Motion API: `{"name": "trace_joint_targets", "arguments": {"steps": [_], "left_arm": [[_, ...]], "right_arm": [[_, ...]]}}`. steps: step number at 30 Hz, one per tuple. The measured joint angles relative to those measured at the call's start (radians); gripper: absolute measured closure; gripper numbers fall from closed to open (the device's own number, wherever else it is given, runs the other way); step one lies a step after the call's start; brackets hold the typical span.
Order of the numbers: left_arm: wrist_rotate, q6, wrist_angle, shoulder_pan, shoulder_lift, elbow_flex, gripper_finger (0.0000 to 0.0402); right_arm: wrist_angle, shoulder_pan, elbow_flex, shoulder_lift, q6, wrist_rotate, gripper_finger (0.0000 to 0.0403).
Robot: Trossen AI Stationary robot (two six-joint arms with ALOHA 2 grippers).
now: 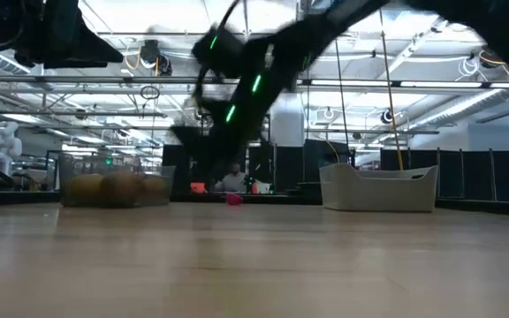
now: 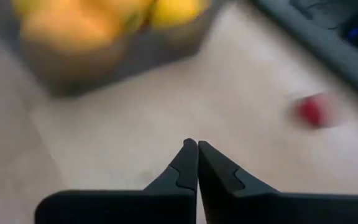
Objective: Sort produce into baskets
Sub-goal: Put the red bell pepper into the gray bin
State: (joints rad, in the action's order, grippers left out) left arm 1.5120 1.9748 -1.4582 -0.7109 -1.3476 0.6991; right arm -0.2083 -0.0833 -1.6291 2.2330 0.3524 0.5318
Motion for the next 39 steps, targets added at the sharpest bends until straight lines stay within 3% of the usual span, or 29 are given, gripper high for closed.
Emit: {"name": "trace_joint_targets", "arguments": {"steps": [4,9,15,19,25,27,30,33,39], "left_arm": [[-0.001,0.0,0.009,0.0,0.0,0.0,0.0139],[-0.002,0.001,0.011,0.0,0.0,0.0,0.0139],[-0.004,0.001,0.011,0.0,0.0,0.0,0.0139],[-0.004,0.001,0.011,0.0,0.0,0.0,0.0139],[-0.004,0.002,0.011,0.0,0.0,0.0,0.0139],[-0.004,0.002,0.011,0.0,0.0,0.0,0.0139],[-0.004,0.001,0.009,0.0,0.0,0.0,0.0139],[-0.004,0.0,0.001,0.003,0.0,0.0,0.0139],[-0.004,0.0,-0.006,0.026,0.0,0.0,0.0139]], "right_arm": [[-0.252,-0.032,-0.004,-0.212,-0.025,-0.098,0.0402],[-0.56,-0.086,-0.003,-0.419,-0.052,-0.404,0.0402],[-0.674,-0.15,0.012,-0.546,-0.015,-0.349,0.0402],[-0.542,-0.125,0.089,-0.549,0.02,-0.347,0.0402],[-0.048,-0.066,0.375,-0.532,0.058,-0.334,0.0402],[0.031,-0.078,0.419,-0.517,0.092,-0.349,0.0396],[0.043,-0.133,0.402,-0.49,0.105,-0.367,0.0372],[0.008,-0.195,0.349,-0.439,0.102,-0.449,0.0339],[-0.246,-0.308,0.072,-0.243,-0.067,-0.638,0.0271]]}}
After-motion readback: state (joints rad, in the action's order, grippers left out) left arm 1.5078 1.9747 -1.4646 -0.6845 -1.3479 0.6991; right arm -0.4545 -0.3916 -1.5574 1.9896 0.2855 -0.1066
